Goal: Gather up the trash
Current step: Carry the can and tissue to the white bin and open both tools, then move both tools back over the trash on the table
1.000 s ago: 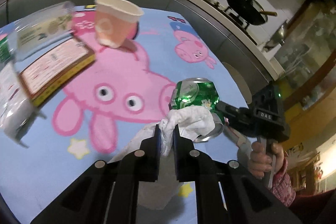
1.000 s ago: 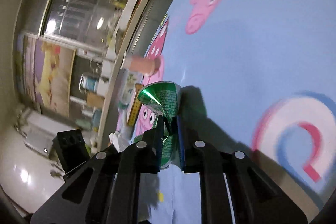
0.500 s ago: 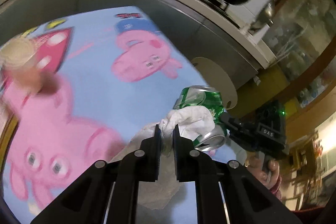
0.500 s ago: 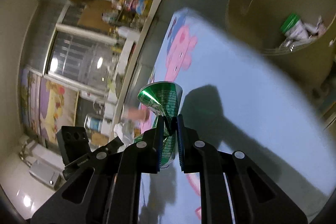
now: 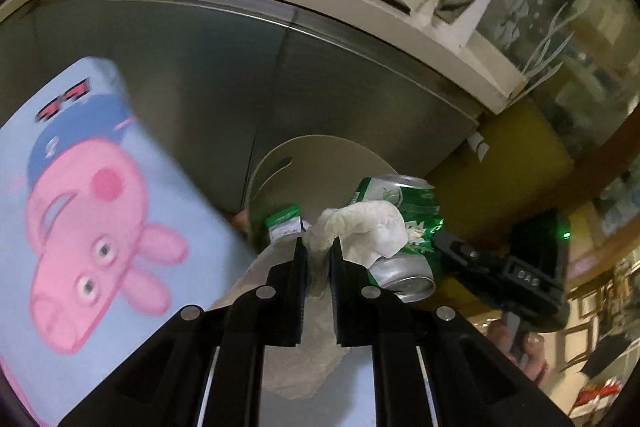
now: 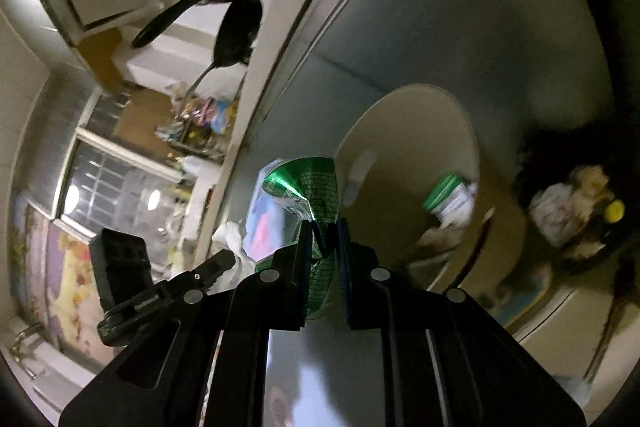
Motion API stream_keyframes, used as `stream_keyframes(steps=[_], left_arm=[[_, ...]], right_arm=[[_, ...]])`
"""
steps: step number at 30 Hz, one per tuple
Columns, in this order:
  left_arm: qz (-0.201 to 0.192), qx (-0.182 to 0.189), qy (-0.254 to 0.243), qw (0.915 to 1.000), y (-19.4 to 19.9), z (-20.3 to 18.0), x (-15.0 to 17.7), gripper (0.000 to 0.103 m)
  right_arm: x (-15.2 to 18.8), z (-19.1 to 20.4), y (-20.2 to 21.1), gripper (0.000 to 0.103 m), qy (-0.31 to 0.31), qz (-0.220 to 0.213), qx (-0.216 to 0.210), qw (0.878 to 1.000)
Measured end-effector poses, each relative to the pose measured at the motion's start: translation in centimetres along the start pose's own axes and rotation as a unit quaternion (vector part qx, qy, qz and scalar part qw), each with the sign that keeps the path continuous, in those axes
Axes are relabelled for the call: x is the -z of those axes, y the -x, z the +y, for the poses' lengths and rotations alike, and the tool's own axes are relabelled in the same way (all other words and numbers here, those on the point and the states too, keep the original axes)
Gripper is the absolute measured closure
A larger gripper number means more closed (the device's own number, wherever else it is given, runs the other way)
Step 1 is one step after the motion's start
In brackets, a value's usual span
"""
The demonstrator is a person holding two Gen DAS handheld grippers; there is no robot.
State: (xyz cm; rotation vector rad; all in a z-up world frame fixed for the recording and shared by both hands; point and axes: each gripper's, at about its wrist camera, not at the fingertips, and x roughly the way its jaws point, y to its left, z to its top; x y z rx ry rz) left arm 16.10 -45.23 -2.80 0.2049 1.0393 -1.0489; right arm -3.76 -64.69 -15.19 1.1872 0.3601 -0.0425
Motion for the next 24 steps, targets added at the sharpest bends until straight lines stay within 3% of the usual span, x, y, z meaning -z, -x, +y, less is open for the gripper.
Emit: stream_keyframes(steps=[5,7,9,10,12,17,20,24], left_arm=[[0.001,-0.014,-0.02,0.9997,-2.4,-1.6,-1.0,0.091],[-0.001,-0.026,-0.024,0.9994,-2.9,-1.9,-1.4,0.086],[0.001,-0.054,-0.019,0.9984,-3.4,-2.0,-1.8,0.063],[0.001,-0.06,-0.015,0.9981,-3.5,-2.1,-2.1,0.048],[-0.01,-0.057,-0.003,0.9983,-2.8,-2.0,-2.4,0.047],[-0.067,-0.026,0.027,0.997,2.3,-1.6,-1.8,0.047],[-0.103,-0.019,0.026,0.9942,5.9,-1.6,0.1,0.047],[-0.122,-0.03,0.019,0.9919,9.4,-0.9,3.4,0.047]], right_arm=[[-1.6,-0.9,-0.4,0.091,0.012,-0.007,0.034,0.999],[-1.8,-1.1,-0.7,0.091,0.018,-0.01,0.045,0.999],[-1.7,-0.6,-0.8,0.088,0.036,-0.019,0.061,0.997],[-1.6,-0.3,-0.9,0.081,0.045,-0.023,0.072,0.996],[-1.5,-0.1,-0.8,0.061,0.047,-0.032,0.076,0.995],[-1.1,2.8,0.6,0.061,0.076,-0.06,0.055,0.994],[-0.4,4.9,0.5,0.061,0.092,-0.052,0.032,0.994],[1.4,7.6,-0.8,0.061,0.113,-0.021,0.004,0.993]])
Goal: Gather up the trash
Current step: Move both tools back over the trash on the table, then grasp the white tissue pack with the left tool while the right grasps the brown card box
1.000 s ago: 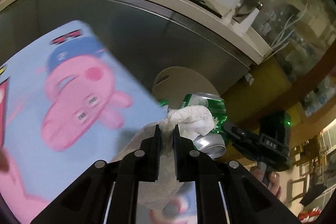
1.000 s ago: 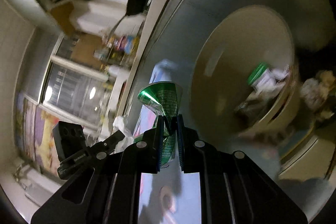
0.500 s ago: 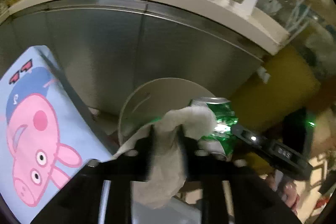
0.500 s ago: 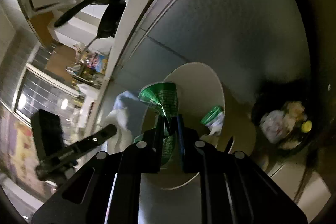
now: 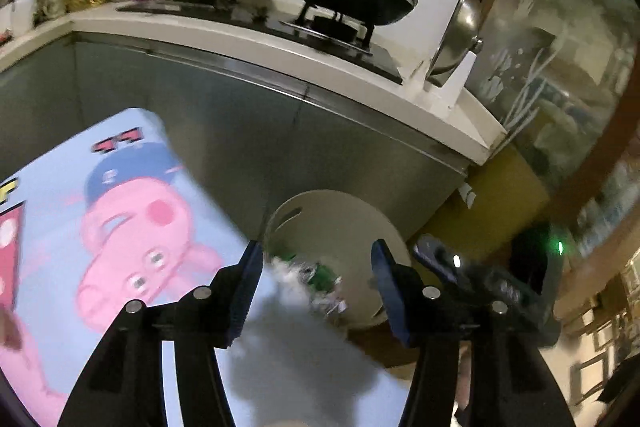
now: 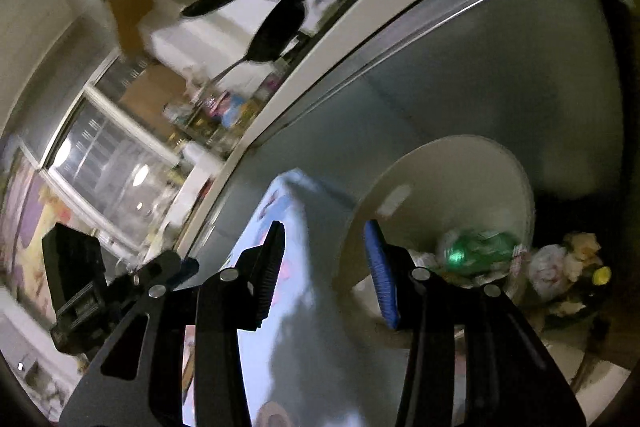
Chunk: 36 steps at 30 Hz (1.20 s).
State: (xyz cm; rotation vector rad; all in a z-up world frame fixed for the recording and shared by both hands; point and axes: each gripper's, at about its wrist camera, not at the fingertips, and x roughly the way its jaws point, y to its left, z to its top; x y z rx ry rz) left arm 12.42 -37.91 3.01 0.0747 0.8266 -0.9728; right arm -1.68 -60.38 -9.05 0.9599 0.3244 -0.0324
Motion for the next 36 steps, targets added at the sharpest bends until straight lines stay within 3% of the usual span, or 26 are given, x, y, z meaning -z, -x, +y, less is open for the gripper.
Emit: stream_keyframes(steps=[5,9,11,13,14,16,17,18,19,20,22,24,27,31,33,34,36], left_arm=[[-0.014,-0.035,0.0,0.9993,5.7,3.9,4.6,0.047],[-0.015,-0.077,0.035,0.9963,10.7,9.2,8.8,0.047],[-0.015,-0.108,0.068,0.9917,13.6,12.5,11.3,0.046],[-0.021,-0.153,0.109,0.982,16.7,15.9,13.8,0.046],[-0.026,-0.183,0.13,0.9742,18.2,17.6,14.9,0.046],[-0.043,-0.253,0.178,0.95,21.7,20.9,17.0,0.042],[-0.053,-0.295,0.196,0.9335,23.2,22.2,17.9,0.036],[-0.058,-0.362,0.218,0.9045,24.8,23.9,18.9,0.034],[-0.052,-0.398,0.238,0.8846,25.4,25.2,19.5,0.034],[-0.048,-0.402,0.254,0.8782,25.8,26.1,19.9,0.034],[-0.051,-0.379,0.294,0.8758,26.2,27.9,20.8,0.032],[-0.049,-0.382,0.303,0.872,25.7,28.7,21.1,0.03],[-0.048,-0.369,0.307,0.8757,24.9,29.5,21.2,0.025],[-0.047,-0.374,0.299,0.8768,23.8,30.0,21.1,0.018],[-0.034,-0.369,0.313,0.8745,23.2,31.0,21.7,0.02],[-0.041,-0.36,0.317,0.8763,23.4,31.3,22.0,0.02],[-0.053,-0.365,0.321,0.8723,24.5,31.4,23.0,0.025]], right_arm=[[2.7,3.7,-3.5,0.061,0.018,0.052,-0.034,0.998],[5.6,6.9,-6.6,0.061,0.035,0.104,-0.059,0.992],[7.3,8.7,-8.2,0.061,0.047,0.132,-0.068,0.988],[9.9,11.1,-10.5,0.061,0.063,0.174,-0.081,0.979],[10.8,12.0,-11.3,0.061,0.07,0.187,-0.084,0.976],[13.5,14.5,-13.7,0.061,0.087,0.226,-0.095,0.966],[15.2,16.2,-15.3,0.061,0.095,0.25,-0.104,0.958],[16.5,17.4,-16.3,0.061,0.101,0.263,-0.11,0.953],[18.0,19.1,-17.7,0.061,0.11,0.279,-0.116,0.947],[19.6,20.8,-19.1,0.061,0.12,0.292,-0.119,0.941],[21.9,23.4,-21.3,0.061,0.133,0.309,-0.123,0.934],[24.1,25.9,-23.4,0.061,0.152,0.313,-0.117,0.93],[26.7,28.8,-25.7,0.062,0.176,0.305,-0.102,0.93],[27.7,30.4,-27.7,0.061,0.196,0.285,-0.076,0.935],[28.1,30.4,-28.6,0.062,0.198,0.299,-0.073,0.931],[28.5,30.2,-28.7,0.061,0.199,0.312,-0.075,0.926],[29.1,30.0,-27.3,0.061,0.216,0.319,-0.089,0.919]])
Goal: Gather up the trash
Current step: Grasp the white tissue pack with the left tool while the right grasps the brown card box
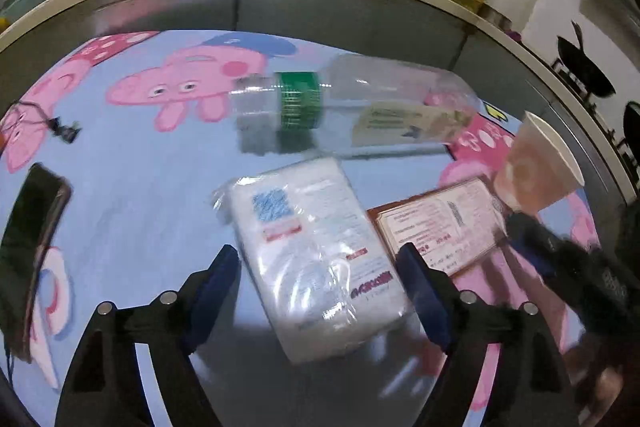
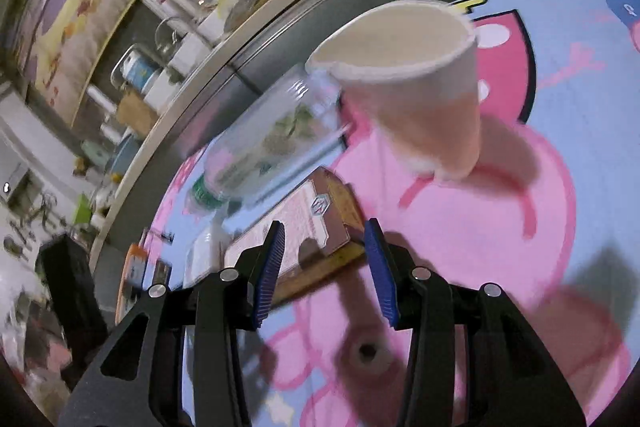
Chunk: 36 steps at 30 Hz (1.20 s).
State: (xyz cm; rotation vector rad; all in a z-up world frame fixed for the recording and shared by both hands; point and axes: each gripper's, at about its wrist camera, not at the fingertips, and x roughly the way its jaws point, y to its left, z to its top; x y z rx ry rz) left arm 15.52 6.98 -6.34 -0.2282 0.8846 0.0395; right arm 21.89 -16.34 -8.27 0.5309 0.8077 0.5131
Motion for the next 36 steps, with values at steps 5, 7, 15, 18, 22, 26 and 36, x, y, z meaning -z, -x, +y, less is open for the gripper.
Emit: stream_keyframes(steps=[5,7,15,18,22,26,36], left_arm=[[-0.005,-0.015,0.013,0.9998,1.6,4.9,0.6,0.041],[0.007,0.015,0.032,0.9994,1.8,6.9,0.9,0.04],[0.007,0.02,0.017,0.9996,2.9,7.3,1.4,0.027],[0.002,0.008,0.005,1.0,2.9,6.8,1.3,0.026],[0.007,-0.006,-0.003,1.0,2.4,6.5,1.5,0.029],[0.005,-0.007,-0.008,0.9999,2.4,6.5,2.1,0.043],[-0.017,0.055,-0.097,0.9936,4.0,0.2,3.5,0.044]], right_arm=[[7.2,5.4,2.9,0.061,0.116,0.094,-0.091,0.985],[10.3,6.8,3.9,0.062,0.16,0.131,-0.104,0.973],[8.2,5.8,4.9,0.05,0.164,0.065,-0.015,0.984],[8.9,7.7,4.8,0.032,0.199,0.048,-0.004,0.979],[11.7,10.9,3.2,0.028,0.297,0.049,0.04,0.953],[12.5,11.2,1.1,0.046,0.321,0.055,0.073,0.943],[10.6,6.3,7.2,0.097,0.227,0.001,0.094,0.969]])
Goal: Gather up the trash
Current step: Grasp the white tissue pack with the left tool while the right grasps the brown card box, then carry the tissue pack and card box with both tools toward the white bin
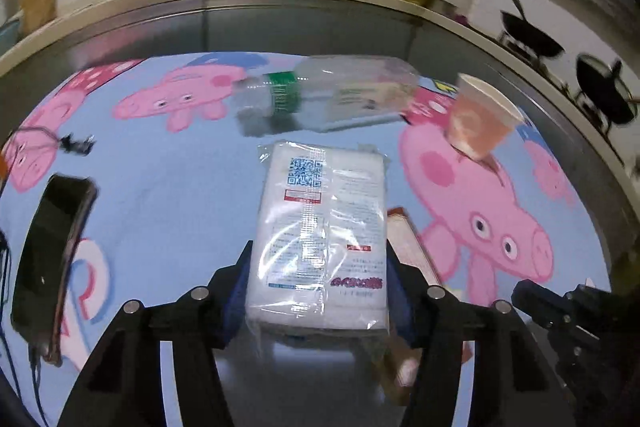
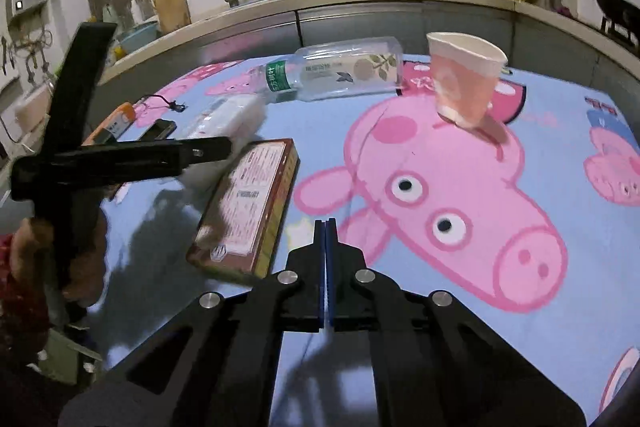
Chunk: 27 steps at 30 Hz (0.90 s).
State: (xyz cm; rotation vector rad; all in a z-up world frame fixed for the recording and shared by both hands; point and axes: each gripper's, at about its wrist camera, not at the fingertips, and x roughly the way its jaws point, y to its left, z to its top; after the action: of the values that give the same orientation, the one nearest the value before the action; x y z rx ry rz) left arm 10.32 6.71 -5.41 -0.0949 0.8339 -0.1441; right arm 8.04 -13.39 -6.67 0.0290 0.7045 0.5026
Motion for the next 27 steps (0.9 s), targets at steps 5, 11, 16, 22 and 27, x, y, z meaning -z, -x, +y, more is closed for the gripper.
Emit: stream_keyframes(steps=[5,11,16,22,27], left_arm=[[0.015,0.036,0.02,0.9991,-0.5,-0.7,-0.4,0.044],[0.007,0.032,0.064,0.9974,0.8,2.3,-0.5,0.044],[0.021,0.015,0.086,0.996,0.8,4.2,0.5,0.044],[0.048,0.031,0.069,0.996,-0.3,2.3,1.9,0.044],[0.065,0.088,0.01,0.994,-2.0,-3.9,1.5,0.044]], right_arm=[[-0.1,-0.2,0.7,0.048,-0.009,-0.019,-0.016,1.0],[0.2,2.4,-0.3,0.029,0.018,-0.012,-0.028,0.999],[0.8,5.1,-3.9,0.028,0.054,0.042,-0.015,0.998],[0.7,4.5,-4.6,0.044,0.049,0.04,0.021,0.998],[2.7,0.7,0.0,0.044,0.001,0.004,0.086,0.996]])
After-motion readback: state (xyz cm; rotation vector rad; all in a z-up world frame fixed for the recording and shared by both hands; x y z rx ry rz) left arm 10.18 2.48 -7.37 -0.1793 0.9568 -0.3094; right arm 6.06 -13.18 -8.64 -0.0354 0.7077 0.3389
